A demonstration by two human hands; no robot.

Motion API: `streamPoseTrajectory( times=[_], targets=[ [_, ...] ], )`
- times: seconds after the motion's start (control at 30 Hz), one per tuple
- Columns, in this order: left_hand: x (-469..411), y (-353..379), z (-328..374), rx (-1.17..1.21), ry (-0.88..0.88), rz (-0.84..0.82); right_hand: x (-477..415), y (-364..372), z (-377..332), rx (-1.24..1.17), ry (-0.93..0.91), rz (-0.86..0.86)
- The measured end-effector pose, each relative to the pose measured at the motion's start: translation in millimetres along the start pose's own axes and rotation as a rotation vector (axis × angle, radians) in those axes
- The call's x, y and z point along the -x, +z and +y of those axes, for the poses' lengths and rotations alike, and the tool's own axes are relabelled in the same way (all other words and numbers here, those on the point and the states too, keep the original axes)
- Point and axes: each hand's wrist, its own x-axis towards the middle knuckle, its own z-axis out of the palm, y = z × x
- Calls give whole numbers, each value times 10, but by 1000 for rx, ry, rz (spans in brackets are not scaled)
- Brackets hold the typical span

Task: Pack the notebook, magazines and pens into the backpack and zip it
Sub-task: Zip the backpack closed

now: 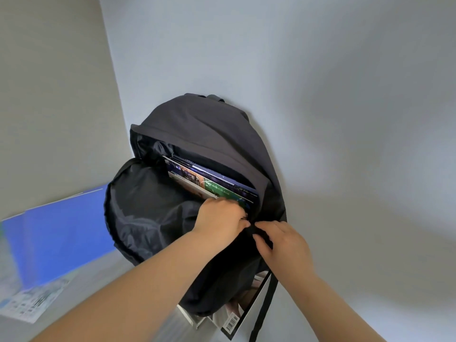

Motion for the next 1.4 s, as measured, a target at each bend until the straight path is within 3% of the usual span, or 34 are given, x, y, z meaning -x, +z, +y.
streamPoseTrajectory(
  times=[0.1,0.3,0.43,0.53,0.67,0.73,0.87,0.97,1.07,1.2,1.3,1.4],
  targets=[
    [44,-17,-12,86,-14,32,-100,10,-68,-33,150,-92],
    [202,-293,2,72,-30,417,-256,59,-212,10,105,3],
    [287,-534,-129,144,-163,524,-170,31,-182,88,76,-1],
    [343,-732,-244,237,-207,553,-184,-13,-139,0,97,-87],
    [343,-874,-170,199,-107,519,-402,-217,-451,-109,7,156],
    [327,-901,-134,127,-75,558,-578,-282,-593,-123,-16,192],
    [351,-1004,-201,60,-91,662,-734,-299,-579,-28,-21,115],
    [358,-1191,-384,187,-206,794,-686,-299,-479,0,13,18],
    [354,-1267,-488,308,-210,830,-674,-357,-453,-31,39,-17],
    [316,-1237,-479,392,-175,821,-786,-526,-696,-152,-23,145],
    [277,-1223,-505,401,-179,825,-977,-614,-851,-38,-132,307],
    [257,-1210,-626,486,-299,833,-1077,-672,-902,61,-164,318]
  ],
)
